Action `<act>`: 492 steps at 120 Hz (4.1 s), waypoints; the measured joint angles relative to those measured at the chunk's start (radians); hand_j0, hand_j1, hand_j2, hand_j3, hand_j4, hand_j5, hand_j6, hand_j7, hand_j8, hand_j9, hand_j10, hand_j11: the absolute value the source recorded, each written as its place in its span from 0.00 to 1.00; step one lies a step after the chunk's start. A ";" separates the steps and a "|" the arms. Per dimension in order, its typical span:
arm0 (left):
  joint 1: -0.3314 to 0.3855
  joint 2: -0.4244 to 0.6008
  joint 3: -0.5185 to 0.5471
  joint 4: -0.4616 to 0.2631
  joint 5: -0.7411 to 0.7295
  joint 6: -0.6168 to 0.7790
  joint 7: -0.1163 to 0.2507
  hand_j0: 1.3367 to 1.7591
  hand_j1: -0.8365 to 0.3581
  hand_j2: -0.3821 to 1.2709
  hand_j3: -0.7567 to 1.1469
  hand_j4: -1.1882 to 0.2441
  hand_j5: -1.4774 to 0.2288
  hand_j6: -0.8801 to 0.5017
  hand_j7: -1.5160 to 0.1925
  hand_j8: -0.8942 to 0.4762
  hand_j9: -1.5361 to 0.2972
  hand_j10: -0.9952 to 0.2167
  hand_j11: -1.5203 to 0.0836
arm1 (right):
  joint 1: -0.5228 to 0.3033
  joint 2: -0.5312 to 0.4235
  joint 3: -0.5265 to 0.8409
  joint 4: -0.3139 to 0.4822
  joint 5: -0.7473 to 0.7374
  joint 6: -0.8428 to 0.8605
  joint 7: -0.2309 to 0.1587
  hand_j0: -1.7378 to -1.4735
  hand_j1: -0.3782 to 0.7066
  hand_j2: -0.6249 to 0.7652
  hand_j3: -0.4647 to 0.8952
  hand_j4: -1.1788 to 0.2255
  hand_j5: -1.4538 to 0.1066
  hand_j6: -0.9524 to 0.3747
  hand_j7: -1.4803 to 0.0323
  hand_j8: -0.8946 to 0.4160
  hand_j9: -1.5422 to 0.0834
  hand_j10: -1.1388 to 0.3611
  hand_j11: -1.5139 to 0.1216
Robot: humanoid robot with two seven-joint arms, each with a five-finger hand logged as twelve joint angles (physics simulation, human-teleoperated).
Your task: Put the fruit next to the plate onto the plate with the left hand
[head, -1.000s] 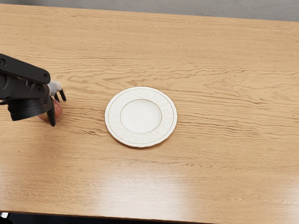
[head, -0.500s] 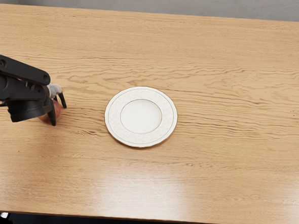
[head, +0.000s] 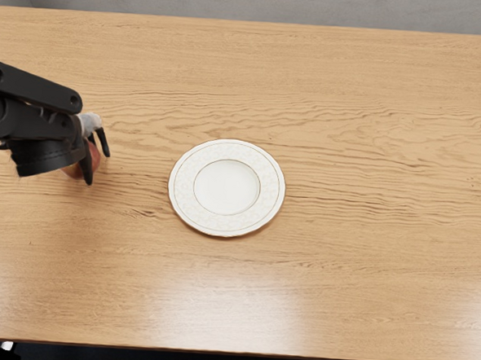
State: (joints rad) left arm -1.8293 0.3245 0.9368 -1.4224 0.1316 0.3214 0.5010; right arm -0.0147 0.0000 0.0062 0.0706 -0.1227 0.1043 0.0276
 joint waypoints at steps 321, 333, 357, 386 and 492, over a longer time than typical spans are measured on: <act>-0.144 -0.325 -0.327 -0.017 -0.035 0.014 0.110 0.76 0.71 0.27 0.40 0.63 0.65 0.43 0.67 0.44 0.63 0.57 0.71 | 0.000 0.000 0.000 0.000 0.000 0.000 0.000 0.30 0.07 0.44 0.34 0.81 0.90 0.69 0.95 0.65 0.92 0.73 0.90; -0.158 -0.325 -0.338 -0.009 -0.037 0.019 0.110 0.76 0.72 0.27 0.40 0.64 0.66 0.44 0.68 0.45 0.64 0.59 0.73 | -0.001 0.000 0.000 0.000 0.000 0.000 0.000 0.30 0.07 0.44 0.34 0.81 0.90 0.69 0.95 0.65 0.92 0.73 0.90; -0.141 -0.274 -0.401 0.000 -0.028 -0.006 0.100 0.76 0.74 0.26 0.40 0.65 0.67 0.45 0.69 0.46 0.66 0.61 0.74 | 0.000 0.000 0.000 0.000 0.000 0.000 0.000 0.30 0.07 0.44 0.34 0.81 0.90 0.69 0.95 0.65 0.92 0.73 0.90; 0.064 0.153 -0.579 -0.001 0.056 -0.309 -0.155 0.76 0.74 0.26 0.40 0.66 0.68 0.46 0.70 0.47 0.66 0.62 0.75 | 0.000 0.000 0.000 0.000 0.000 0.000 0.000 0.30 0.07 0.44 0.34 0.81 0.90 0.69 0.95 0.65 0.92 0.73 0.90; 0.992 0.423 -1.612 0.303 0.369 -0.932 -0.542 0.76 0.75 0.26 0.40 0.66 0.68 0.46 0.70 0.47 0.66 0.62 0.75 | 0.000 0.000 0.000 0.000 0.000 0.000 0.000 0.30 0.07 0.44 0.34 0.81 0.90 0.69 0.95 0.65 0.92 0.73 0.90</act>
State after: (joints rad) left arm -0.8374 0.7471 -0.6750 -1.1195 0.5008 -0.6104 -0.0407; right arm -0.0152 0.0000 0.0065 0.0706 -0.1227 0.1043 0.0276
